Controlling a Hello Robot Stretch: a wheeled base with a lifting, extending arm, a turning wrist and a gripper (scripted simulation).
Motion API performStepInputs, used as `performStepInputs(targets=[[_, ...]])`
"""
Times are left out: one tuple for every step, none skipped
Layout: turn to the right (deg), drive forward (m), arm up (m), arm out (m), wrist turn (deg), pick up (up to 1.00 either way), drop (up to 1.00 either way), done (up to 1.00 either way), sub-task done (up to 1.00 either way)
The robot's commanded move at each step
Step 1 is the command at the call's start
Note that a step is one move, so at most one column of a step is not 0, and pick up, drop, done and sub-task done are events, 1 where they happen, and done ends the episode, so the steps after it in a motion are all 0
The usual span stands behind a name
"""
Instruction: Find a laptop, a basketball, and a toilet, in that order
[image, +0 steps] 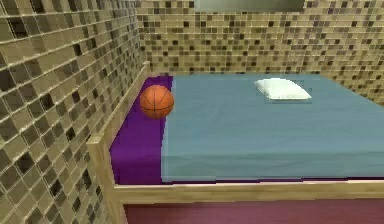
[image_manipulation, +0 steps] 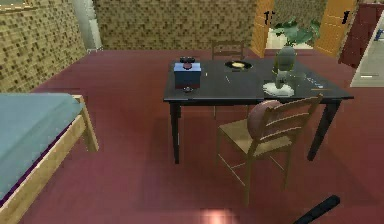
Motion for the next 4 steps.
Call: performStepInputs(targets=[[12.0,0.00,0.00,0.00,0.0,0.00,0.00,0.00,0.00],[3.0,0.00,0.00,0.00,0.0,0.00,0.00,0.00,0.00],[0.0,0.45,0.00,0.00,0.0,0.00,0.00,0.00,0.00],[-36.0,0.00,0.00,0.00,0.0,0.00,0.00,0.00,0.00]])
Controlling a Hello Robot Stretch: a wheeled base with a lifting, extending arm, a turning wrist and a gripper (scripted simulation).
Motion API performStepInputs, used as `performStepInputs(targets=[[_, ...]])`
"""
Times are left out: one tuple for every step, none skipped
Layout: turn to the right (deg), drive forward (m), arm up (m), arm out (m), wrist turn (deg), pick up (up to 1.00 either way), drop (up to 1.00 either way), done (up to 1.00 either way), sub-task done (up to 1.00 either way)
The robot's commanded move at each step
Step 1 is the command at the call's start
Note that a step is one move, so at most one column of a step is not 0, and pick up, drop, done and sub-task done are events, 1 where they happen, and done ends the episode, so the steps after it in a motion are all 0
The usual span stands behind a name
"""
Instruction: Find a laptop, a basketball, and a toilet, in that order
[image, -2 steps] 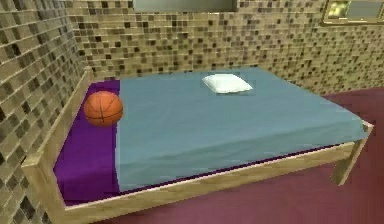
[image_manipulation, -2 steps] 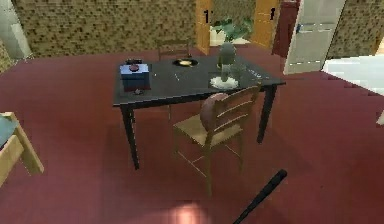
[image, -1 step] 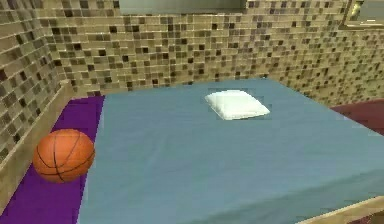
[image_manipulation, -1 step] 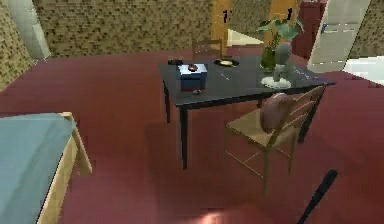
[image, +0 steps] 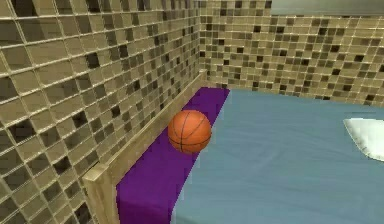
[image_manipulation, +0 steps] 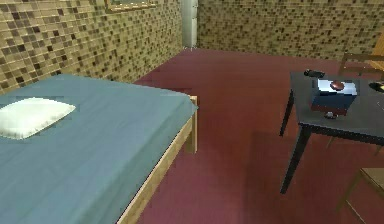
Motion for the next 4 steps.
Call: performStepInputs(targets=[[0.0,0.00,0.00,0.00,0.0,0.00,0.00,0.00,1.00],[-45.0,0.00,0.00,0.00,0.0,0.00,0.00,0.00,0.00],[-45.0,0.00,0.00,0.00,0.0,0.00,0.00,0.00,0.00],[-45.0,0.00,0.00,0.00,0.0,0.00,0.00,0.00,0.00]])
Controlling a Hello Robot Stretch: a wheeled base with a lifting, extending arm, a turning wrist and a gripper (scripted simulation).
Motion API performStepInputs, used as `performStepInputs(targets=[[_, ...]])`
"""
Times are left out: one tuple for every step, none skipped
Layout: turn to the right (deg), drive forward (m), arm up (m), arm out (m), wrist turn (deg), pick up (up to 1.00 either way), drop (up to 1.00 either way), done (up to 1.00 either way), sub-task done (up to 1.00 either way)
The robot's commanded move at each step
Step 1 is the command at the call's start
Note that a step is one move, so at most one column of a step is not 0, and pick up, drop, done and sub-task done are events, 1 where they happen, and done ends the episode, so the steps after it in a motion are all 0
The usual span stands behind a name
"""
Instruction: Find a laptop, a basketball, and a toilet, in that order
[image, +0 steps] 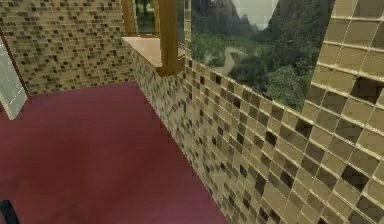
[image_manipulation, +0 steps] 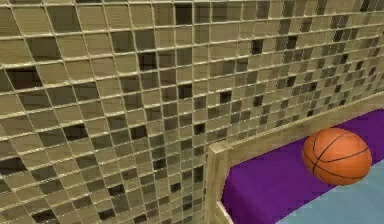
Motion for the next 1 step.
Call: performStepInputs(targets=[[-9.0,0.00,0.00,0.00,0.0,0.00,0.00,0.00,0.00]])
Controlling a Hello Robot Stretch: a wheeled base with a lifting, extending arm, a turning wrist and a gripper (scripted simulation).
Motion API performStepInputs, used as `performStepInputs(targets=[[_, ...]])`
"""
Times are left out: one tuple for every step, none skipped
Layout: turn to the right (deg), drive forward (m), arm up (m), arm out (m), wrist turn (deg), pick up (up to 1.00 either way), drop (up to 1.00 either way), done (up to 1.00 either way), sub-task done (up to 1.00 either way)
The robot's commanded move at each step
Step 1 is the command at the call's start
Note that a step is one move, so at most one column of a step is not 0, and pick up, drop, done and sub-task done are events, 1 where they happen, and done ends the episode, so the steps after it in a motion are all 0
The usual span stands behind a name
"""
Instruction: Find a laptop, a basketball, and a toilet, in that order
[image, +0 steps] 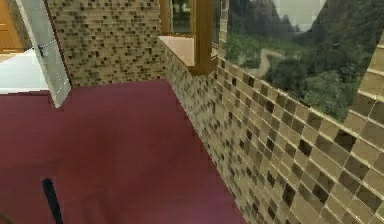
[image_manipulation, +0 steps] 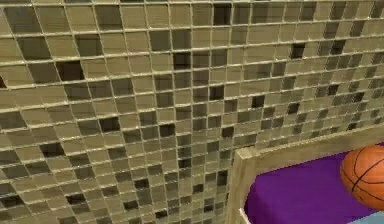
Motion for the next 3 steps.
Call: performStepInputs(targets=[[0.0,0.60,0.00,0.00,0.0,0.00,0.00,0.00,0.00],[-18.0,0.00,0.00,0.00,0.0,0.00,0.00,0.00,0.00],[0.0,0.45,0.00,0.00,0.0,0.00,0.00,0.00,0.00]])
